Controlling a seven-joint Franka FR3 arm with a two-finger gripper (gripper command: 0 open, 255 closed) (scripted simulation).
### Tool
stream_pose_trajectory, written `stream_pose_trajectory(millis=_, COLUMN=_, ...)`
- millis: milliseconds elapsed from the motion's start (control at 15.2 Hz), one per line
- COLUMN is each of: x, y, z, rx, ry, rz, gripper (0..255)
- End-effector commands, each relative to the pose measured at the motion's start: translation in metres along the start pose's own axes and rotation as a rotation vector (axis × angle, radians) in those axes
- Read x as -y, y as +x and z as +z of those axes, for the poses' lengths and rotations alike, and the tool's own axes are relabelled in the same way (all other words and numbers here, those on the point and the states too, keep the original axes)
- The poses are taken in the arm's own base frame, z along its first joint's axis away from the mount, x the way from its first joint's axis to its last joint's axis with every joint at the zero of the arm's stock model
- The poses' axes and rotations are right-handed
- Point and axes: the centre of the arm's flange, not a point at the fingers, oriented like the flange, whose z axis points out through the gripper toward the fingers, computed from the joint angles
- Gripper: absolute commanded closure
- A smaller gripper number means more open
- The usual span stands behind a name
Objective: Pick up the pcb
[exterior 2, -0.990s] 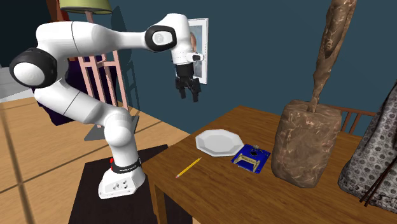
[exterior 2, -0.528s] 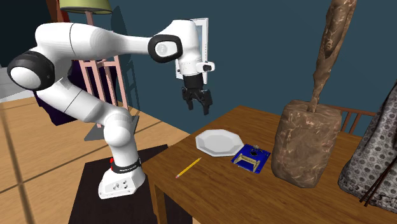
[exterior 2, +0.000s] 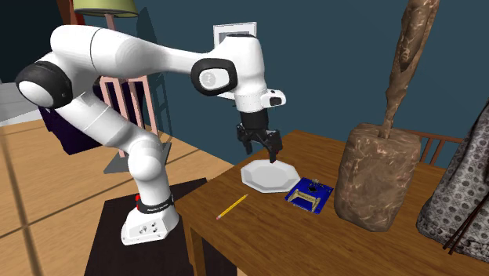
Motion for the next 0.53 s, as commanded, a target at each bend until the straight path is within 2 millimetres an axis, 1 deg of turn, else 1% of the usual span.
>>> stream_pose_trajectory(millis=0, x=-0.026, y=-0.008, z=0.01, rx=-0.012, ry=0.002, rz=-0.015, gripper=0)
stream_pose_trajectory(millis=462, x=-0.113, y=-0.034, z=0.041, rx=-0.057, ry=0.015, rz=-0.063, gripper=0)
